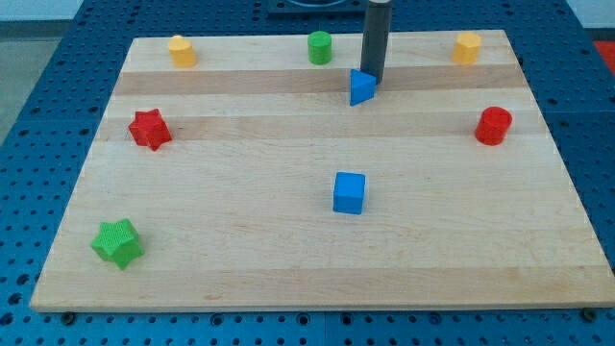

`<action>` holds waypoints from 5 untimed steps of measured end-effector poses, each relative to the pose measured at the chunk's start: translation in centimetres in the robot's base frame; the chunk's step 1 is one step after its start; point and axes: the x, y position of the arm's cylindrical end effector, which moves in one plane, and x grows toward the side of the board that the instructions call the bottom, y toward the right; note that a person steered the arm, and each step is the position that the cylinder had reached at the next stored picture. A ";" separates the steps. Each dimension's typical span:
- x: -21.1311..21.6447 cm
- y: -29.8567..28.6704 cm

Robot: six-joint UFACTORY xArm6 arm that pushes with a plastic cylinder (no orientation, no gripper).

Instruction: Move blue triangle to bottom center

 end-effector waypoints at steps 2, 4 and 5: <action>1.6 -0.6; 1.6 -2.8; 1.6 -3.6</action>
